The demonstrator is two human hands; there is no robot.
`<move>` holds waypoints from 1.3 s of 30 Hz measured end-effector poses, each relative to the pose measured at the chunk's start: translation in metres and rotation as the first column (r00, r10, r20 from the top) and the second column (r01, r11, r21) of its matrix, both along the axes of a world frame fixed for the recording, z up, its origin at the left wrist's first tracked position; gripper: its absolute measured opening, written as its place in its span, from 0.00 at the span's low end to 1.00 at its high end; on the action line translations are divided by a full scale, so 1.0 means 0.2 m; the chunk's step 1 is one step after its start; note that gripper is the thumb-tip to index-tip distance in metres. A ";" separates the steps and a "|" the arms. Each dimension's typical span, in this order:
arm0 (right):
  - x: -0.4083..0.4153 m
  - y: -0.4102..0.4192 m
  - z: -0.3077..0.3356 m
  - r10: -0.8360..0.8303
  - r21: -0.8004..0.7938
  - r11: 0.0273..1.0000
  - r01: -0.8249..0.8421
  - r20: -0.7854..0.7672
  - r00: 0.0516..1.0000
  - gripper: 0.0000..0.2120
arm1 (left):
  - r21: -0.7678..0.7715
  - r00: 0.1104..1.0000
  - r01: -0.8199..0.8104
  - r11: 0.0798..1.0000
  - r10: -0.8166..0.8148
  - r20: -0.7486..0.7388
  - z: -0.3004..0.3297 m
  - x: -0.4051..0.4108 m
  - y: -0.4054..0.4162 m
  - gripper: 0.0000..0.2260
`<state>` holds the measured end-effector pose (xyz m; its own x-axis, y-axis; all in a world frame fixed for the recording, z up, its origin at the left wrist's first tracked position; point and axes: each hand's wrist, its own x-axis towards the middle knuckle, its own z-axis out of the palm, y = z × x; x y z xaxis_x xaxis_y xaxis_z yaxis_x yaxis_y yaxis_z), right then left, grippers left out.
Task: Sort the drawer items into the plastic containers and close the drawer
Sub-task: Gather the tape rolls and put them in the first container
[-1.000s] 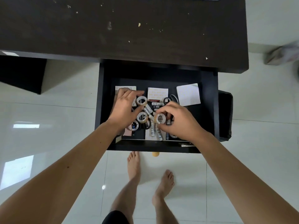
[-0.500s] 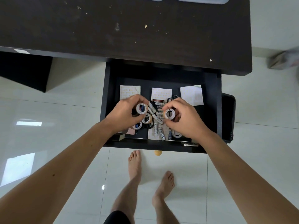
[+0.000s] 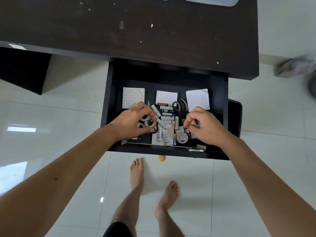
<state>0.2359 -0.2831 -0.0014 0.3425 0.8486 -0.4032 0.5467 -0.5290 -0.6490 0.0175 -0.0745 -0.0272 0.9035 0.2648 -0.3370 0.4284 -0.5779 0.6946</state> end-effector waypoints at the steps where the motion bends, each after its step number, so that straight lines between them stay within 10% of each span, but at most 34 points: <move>1: 0.00 0.00 0.00 0.031 -0.016 0.999 -0.031 -0.004 1.000 0.15 | 0.007 1.000 0.002 1.000 -0.002 -0.011 0.00 0.00 0.00 0.15; 23: -0.03 0.00 -0.03 0.222 -0.193 0.961 -0.200 0.100 0.970 0.19 | 0.032 0.998 -0.052 0.998 0.050 0.050 -0.02 0.00 0.00 0.23; 39: -0.03 -0.06 0.04 -0.140 0.083 0.986 0.143 -0.037 0.989 0.17 | -0.027 0.994 -0.067 0.997 0.069 0.080 -0.02 0.00 0.00 0.17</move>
<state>0.2305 -0.2951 0.0069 0.4498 0.8242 -0.3439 0.4495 -0.5417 -0.7103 0.0182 -0.0739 -0.0310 0.9080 0.3194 -0.2711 0.4085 -0.5314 0.7421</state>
